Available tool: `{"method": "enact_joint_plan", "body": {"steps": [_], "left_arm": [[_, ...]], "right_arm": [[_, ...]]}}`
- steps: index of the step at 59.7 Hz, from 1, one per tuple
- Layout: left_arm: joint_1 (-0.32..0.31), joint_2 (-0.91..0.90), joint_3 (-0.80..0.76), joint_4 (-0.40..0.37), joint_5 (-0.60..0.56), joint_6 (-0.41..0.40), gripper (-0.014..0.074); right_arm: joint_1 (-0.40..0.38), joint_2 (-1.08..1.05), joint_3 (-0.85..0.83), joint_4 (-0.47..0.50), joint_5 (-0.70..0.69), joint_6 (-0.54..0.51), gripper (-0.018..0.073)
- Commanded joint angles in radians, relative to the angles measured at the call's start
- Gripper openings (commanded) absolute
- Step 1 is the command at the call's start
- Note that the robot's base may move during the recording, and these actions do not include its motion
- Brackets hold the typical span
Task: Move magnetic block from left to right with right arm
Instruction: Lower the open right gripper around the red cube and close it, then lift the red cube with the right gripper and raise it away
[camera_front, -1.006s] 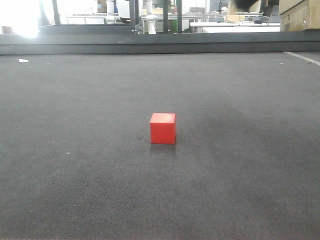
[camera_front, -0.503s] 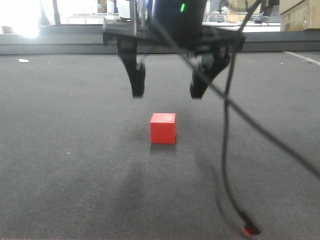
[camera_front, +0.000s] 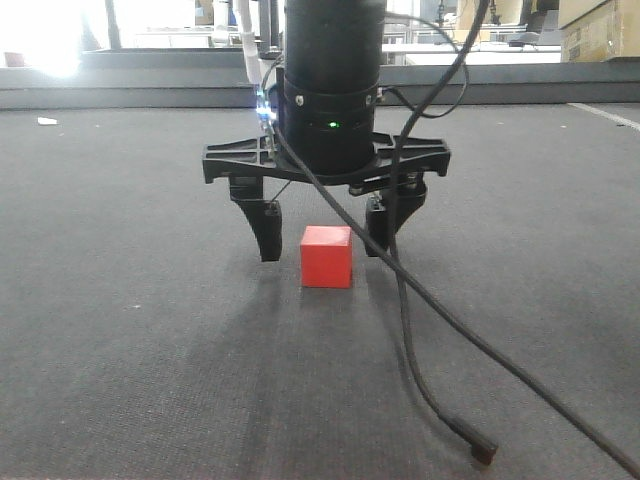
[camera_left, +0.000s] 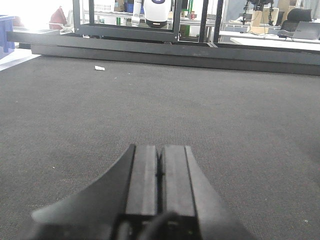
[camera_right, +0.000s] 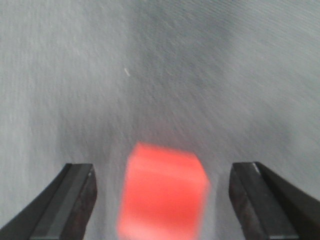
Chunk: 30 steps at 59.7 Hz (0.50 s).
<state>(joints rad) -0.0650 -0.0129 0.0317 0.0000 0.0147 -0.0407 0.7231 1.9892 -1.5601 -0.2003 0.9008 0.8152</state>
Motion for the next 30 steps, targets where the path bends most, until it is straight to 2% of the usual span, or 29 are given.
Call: {"method": "enact_joint_plan", "body": {"steps": [1,8,14,19,23,30], "left_arm": [[0.0,-0.015,0.008,0.0,-0.091,-0.007,-0.0116],[0.0,-0.015,0.008,0.0,-0.091,-0.007,-0.0116],[0.0,-0.015,0.008,0.0,-0.091,-0.007,-0.0116],[0.0,-0.015,0.008,0.0,-0.091,-0.007,-0.0116],[0.0,-0.015,0.008,0.0,-0.091,-0.007,-0.0116],[0.0,-0.015,0.008,0.0,-0.091,-0.007,-0.0116]], "right_arm": [[-0.011,-0.045,-0.031,-0.026,-0.039,-0.001,0.0633],[-0.016,-0.036,-0.031,-0.018,-0.03,-0.001,0.0546],[-0.017,-0.034,-0.031,-0.001,-0.029,-0.001,0.0375],[-0.017,-0.036,-0.031,0.006,-0.023,-0.001,0.0267],[-0.017,-0.043,-0.032,0.008,-0.02,-0.001,0.0231],[-0.017,-0.073,-0.047,0.008,-0.021,-0.025,0.023]]}}
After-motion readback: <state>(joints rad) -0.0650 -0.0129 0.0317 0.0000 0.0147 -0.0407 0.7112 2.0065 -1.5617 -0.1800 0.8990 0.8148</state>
